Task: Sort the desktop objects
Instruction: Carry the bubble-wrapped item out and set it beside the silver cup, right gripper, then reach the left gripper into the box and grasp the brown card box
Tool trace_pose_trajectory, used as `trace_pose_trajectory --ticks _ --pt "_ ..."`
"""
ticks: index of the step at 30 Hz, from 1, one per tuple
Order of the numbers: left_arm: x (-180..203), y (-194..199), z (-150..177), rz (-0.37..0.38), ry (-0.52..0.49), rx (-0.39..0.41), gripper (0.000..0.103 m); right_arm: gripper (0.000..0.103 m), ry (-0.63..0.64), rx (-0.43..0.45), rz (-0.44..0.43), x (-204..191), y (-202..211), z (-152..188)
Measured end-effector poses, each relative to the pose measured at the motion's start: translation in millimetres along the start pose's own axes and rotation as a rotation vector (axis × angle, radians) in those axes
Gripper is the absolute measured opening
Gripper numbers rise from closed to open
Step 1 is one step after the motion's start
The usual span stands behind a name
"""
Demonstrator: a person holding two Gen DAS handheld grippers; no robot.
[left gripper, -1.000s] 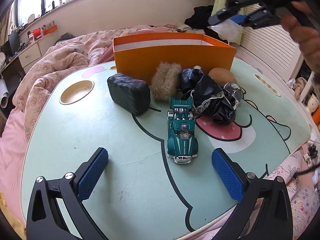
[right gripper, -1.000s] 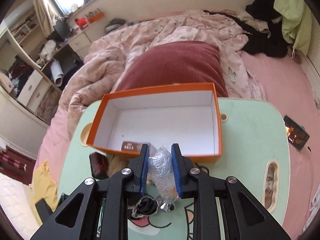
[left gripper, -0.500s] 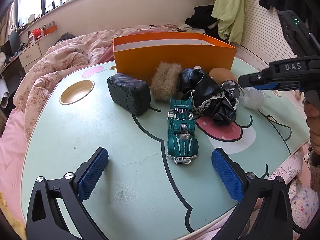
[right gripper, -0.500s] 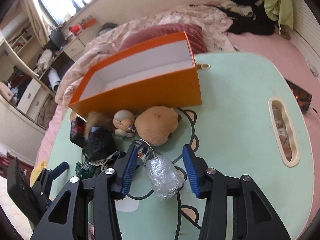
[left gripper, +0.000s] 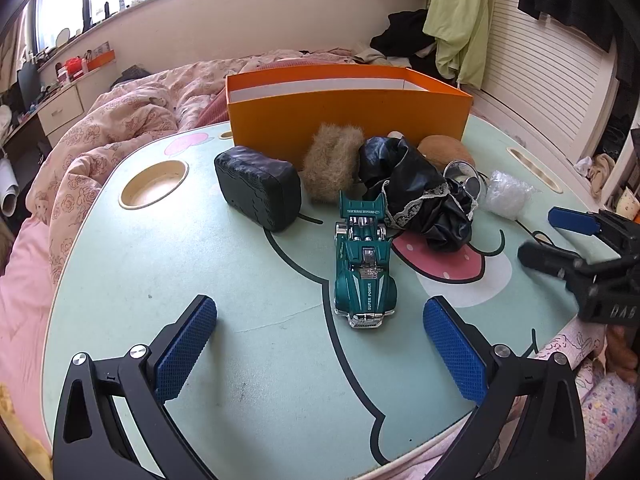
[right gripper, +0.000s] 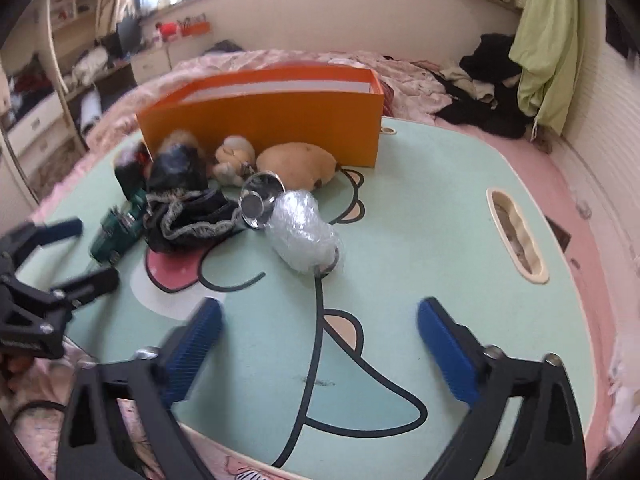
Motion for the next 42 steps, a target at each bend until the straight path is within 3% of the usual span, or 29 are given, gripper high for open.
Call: trace_pose_trajectory --ticks 18,23,29,31,34,39,42 --pt "-6 6 -7 -0.018 0.032 -0.034 0.103 0.103 0.013 0.022 -0.028 1 -4 2" --pt "-6 35 -55 0.000 0.137 -0.064 0.103 0.103 0.013 0.022 -0.028 2 -4 2" --pt "25 50 -134 0.060 0.131 -0.026 0.103 0.103 0.014 0.023 -0.028 1 -3 2" --pt "31 39 -157 0.011 0.135 -0.018 0.103 0.103 0.013 0.023 -0.028 1 -3 2" --pt "43 -4 -173 -0.039 0.130 -0.097 0.103 0.103 0.014 0.024 -0.029 0 -3 2" --pt "45 -73 -160 -0.143 0.191 -0.246 0.103 0.103 0.014 0.029 -0.031 -2 -2 -2" --pt "49 -88 -146 -0.124 0.228 -0.275 0.103 0.103 0.014 0.029 -0.031 -2 -2 -2"
Point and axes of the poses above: each gripper's, at about its wrist camera, not at the fingertips, and y roughly against the way its jaws point, x to its right, z to its underside, the point moved 9 cm from there along -y, roughly the way its jaws point, and after that the axes turned 11 degrees about y, right-handed, at the moved point
